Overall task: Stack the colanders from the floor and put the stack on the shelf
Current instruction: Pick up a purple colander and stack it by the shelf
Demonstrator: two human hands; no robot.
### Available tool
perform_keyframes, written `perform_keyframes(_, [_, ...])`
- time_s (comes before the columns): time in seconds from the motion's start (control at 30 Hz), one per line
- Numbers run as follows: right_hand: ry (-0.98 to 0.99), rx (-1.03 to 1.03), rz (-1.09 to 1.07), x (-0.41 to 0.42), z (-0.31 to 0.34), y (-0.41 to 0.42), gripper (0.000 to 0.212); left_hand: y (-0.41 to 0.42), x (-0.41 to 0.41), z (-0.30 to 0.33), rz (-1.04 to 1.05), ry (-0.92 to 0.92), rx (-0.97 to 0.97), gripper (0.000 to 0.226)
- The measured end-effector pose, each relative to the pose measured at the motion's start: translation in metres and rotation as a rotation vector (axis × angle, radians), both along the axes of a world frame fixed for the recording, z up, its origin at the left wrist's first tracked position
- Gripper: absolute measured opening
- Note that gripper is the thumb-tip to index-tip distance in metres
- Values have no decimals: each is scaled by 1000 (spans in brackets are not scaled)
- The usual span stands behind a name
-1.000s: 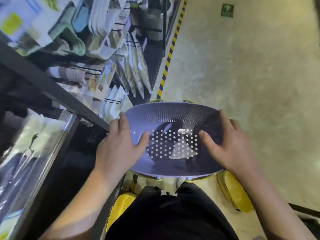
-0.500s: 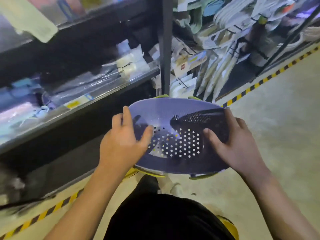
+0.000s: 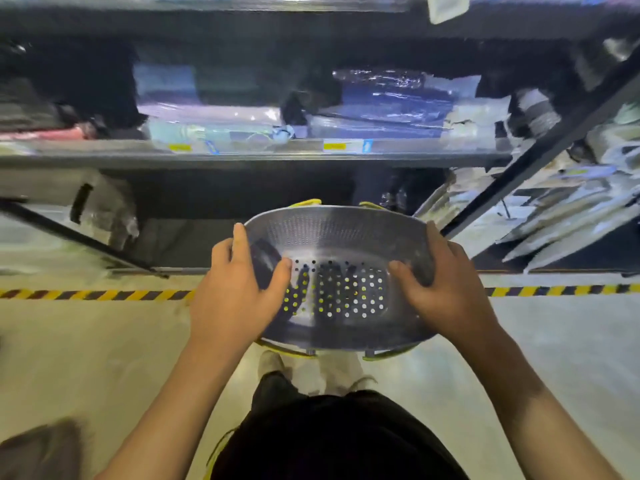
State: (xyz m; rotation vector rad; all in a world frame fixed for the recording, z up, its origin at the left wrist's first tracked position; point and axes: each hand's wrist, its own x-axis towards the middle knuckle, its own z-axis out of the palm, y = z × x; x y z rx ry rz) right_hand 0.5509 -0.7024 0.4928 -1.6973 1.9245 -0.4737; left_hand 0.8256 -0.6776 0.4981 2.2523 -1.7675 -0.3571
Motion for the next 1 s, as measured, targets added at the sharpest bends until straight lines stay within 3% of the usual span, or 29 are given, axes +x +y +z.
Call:
perform_keyframes(0.2, [-21, 44, 54, 89, -26, -16, 81, -6, 91, -31, -7, -11, 74, 93])
perform_keyframes(0.37, [-118, 119, -54, 138, -79, -23, 86, -24, 138, -84, 5, 23, 115, 96])
perform_keyframes(0.47, [-31, 146, 38, 151, -122, -36, 89, -37, 151, -131, 19, 34, 159, 95])
perform_keyframes(0.8, [54, 402, -8, 159, -365, -75, 93, -73, 150, -377, 94, 155, 434, 94])
perform_keyframes(1.0, [22, 306, 19, 153, -494, -93, 78, -90, 149, -503, 45, 164, 326, 91])
